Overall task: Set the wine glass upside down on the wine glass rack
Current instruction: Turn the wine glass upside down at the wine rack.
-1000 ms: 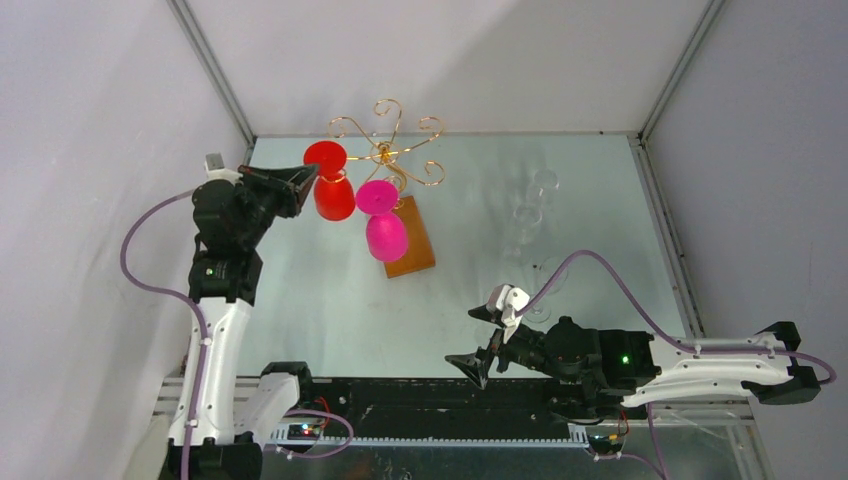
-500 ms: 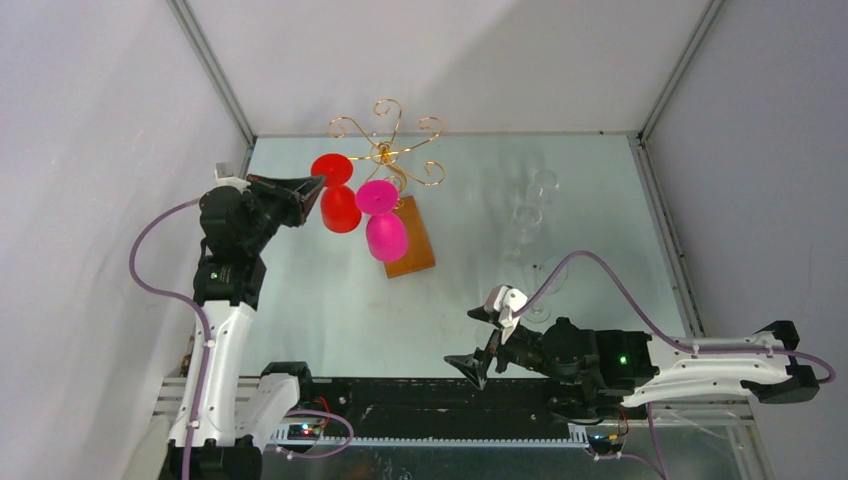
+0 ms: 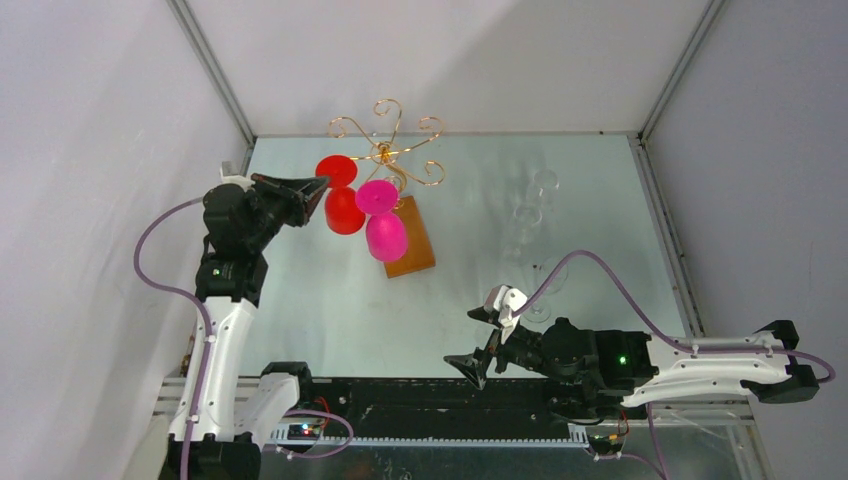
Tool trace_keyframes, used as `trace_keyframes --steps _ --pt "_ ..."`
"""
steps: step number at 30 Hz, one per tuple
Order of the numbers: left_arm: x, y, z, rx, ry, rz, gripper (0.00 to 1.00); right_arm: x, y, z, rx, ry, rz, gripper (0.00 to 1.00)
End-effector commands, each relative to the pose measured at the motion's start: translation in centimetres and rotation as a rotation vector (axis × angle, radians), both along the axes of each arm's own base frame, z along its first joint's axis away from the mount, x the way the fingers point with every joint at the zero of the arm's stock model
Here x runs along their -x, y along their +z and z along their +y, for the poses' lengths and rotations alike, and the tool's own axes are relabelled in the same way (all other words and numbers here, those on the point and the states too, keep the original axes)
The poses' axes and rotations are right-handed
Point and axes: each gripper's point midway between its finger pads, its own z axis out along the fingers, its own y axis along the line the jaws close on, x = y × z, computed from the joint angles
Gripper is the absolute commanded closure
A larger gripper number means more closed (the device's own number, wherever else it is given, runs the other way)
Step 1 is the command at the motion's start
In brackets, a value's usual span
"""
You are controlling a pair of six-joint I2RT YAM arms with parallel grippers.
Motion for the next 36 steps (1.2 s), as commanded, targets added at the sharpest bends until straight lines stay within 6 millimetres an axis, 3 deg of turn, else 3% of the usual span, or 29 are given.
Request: trace_keyframes --steps 1,6,12,23,33,36 --pt "0.4 2.3 -0.4 -0.01 -0.021 -0.073 0.99 -0.1 0.9 0.0 -0.031 -0.012 -0.009 0.0" --pt "0.6 2.2 -0.4 -0.01 -0.021 -0.071 0.89 -0.1 0.8 0.0 -0.028 -0.012 -0.01 0.0" --pt "1.0 1.7 -0.3 -0.005 -0.017 -0.062 0.63 -0.2 0.8 -0.1 -0.028 -0.016 -0.009 0.01" --pt "1.9 0.8 -0.5 -0.006 -0.029 -0.05 0.38 -0.2 0.9 -0.2 -0.032 -0.022 -0.003 0.01" --pt "3.4 -1.1 -0.9 -0.026 -0.065 -0.032 0.02 -0.2 0.8 -0.4 -0.035 -0.028 0.008 0.0" --pt "3.9 -1.6 -1.5 -0.017 -0.104 -0.033 0.0 -0.2 0.8 -0.5 -0.036 -0.033 0.016 0.0"
